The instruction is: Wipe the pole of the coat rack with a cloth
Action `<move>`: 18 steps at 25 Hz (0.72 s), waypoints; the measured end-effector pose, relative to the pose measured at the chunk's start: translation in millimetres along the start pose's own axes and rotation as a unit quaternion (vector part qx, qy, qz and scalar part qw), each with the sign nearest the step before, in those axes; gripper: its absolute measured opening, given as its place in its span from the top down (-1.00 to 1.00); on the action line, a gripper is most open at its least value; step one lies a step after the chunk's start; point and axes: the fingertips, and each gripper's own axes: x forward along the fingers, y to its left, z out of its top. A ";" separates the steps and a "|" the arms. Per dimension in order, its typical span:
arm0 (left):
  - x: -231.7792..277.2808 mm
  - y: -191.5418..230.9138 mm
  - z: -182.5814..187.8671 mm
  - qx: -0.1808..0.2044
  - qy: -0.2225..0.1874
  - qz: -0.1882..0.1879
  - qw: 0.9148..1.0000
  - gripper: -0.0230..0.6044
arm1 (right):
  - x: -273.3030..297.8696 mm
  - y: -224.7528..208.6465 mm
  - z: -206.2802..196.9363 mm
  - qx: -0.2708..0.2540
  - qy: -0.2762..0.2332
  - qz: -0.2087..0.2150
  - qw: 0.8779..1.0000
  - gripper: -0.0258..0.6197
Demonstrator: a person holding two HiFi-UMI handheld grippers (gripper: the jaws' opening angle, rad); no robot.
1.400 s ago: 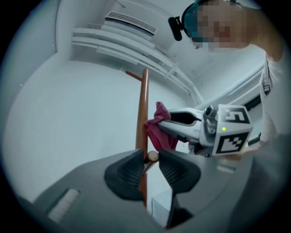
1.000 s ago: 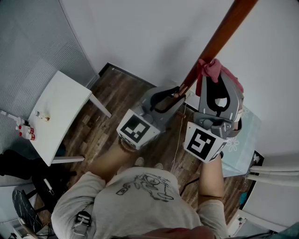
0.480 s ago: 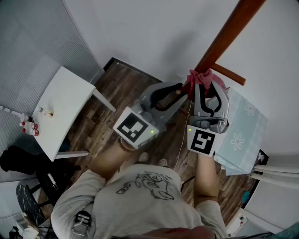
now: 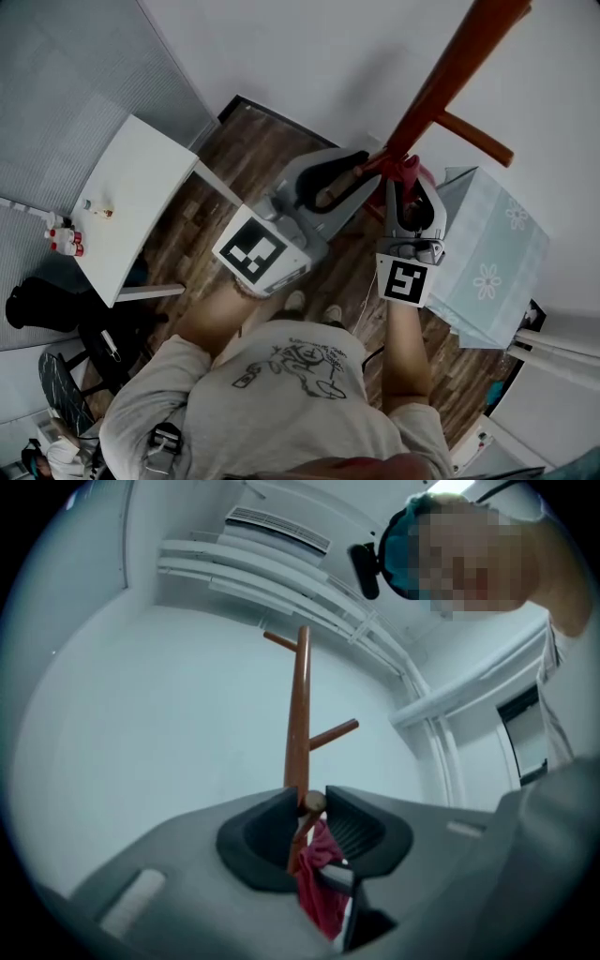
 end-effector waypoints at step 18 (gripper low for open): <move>0.8 18.1 -4.7 -0.013 -0.018 0.005 1.000 0.63 | -19.8 81.6 -164.0 -0.039 0.152 0.094 0.983 0.60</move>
